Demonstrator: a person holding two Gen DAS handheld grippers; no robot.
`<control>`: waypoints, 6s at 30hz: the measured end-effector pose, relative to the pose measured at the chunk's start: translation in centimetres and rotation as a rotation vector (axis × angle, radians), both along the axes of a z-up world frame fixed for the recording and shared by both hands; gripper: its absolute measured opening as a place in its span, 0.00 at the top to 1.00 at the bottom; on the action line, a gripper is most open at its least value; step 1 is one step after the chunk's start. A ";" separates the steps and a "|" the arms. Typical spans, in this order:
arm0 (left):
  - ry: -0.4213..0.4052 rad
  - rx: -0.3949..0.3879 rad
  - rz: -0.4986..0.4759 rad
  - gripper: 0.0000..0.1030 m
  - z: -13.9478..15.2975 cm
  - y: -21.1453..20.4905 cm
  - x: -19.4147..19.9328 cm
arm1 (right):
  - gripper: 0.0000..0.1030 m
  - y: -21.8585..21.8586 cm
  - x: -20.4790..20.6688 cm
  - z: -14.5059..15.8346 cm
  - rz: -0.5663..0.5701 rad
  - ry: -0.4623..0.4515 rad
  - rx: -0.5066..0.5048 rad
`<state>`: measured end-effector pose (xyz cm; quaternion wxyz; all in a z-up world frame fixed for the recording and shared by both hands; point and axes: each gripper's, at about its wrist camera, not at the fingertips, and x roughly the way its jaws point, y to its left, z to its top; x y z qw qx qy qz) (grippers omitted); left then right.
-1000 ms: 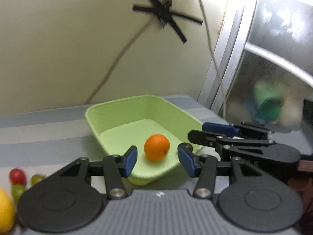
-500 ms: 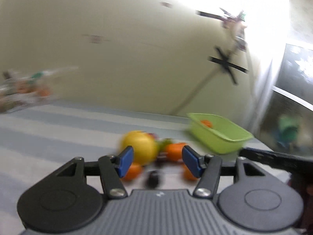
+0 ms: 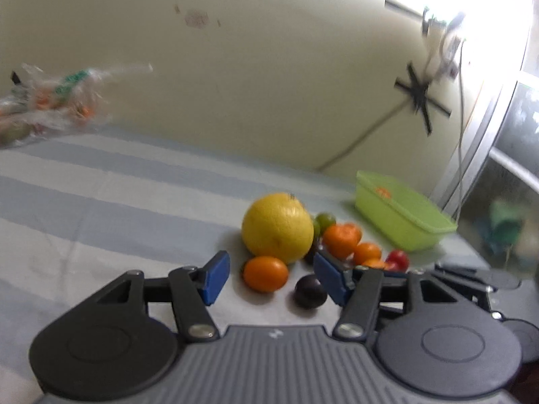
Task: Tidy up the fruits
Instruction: 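Return the left tool to an orange tomato while the right tool reaches another dark plum, then grasp the orange tomato with the left tool while the right tool lifts the dark plum, then open both tools over the green basket to drop the tomato and plum, then move both tools back to the fruit pile, left tool toward a mandarin, then grasp the mandarin with the left tool while the right tool grasps a red tomato, then carry the mandarin and red tomato over the basket and open both tools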
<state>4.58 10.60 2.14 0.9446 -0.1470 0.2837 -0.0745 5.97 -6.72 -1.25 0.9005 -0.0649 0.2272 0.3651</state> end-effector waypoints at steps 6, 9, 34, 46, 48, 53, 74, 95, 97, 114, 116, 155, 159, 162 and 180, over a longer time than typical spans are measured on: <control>0.052 0.012 -0.018 0.54 -1.5 -0.7 1.9 | 0.49 2.3 1.7 -1.1 0.027 0.003 -0.112; 0.048 0.014 -0.005 0.67 -1.5 -0.4 1.4 | 0.62 2.6 1.9 -1.5 0.061 0.004 -0.110; -0.016 -0.113 -0.295 0.68 3.1 -12.0 4.6 | 0.71 -14.7 1.0 0.0 -0.246 -0.170 0.060; 0.049 -0.100 -0.324 0.67 2.7 -18.4 13.9 | 0.70 -19.4 7.6 0.3 -0.417 -0.160 0.093; 0.067 -0.091 -0.319 0.67 2.0 -18.9 14.6 | 0.70 -19.5 7.9 0.1 -0.419 -0.153 0.105; 0.069 -0.067 -0.318 0.60 1.2 -19.3 15.0 | 0.65 -19.4 7.9 -0.5 -0.411 -0.149 0.089; -0.019 -0.005 -0.138 0.56 0.7 -7.2 1.2 | 0.53 -18.6 5.0 0.3 -0.064 -0.018 0.351; 0.061 0.060 -0.179 0.64 -2.2 -9.7 4.5 | 0.66 -12.0 3.8 -1.0 0.070 0.028 0.039; 0.064 0.037 -0.183 0.64 -2.0 -9.2 4.1 | 0.66 -11.0 3.4 -1.0 0.091 0.027 0.009; 0.006 -0.012 -0.213 0.64 -2.1 -6.8 1.2 | 0.65 -6.6 3.7 -1.9 -0.067 -0.015 -0.131; -0.001 -0.019 -0.219 0.64 -2.1 -6.7 1.1 | 0.65 -6.3 3.9 -1.9 -0.075 -0.012 -0.131; 0.014 0.147 -0.279 0.45 -2.3 -13.3 -0.4 | 0.62 -14.6 -3.2 -2.8 -0.144 0.038 0.009; 0.010 0.165 -0.293 0.45 -2.3 -14.1 -0.4 | 0.60 -14.8 -3.3 -2.8 -0.151 0.038 0.010; 0.008 0.193 -0.308 0.49 -2.3 -14.7 -0.5 | 0.57 -15.1 -3.6 -2.9 -0.157 0.044 0.015; -0.041 0.114 -0.379 0.64 1.4 -16.6 2.7 | 0.73 -18.5 -0.6 0.2 -0.251 -0.134 0.081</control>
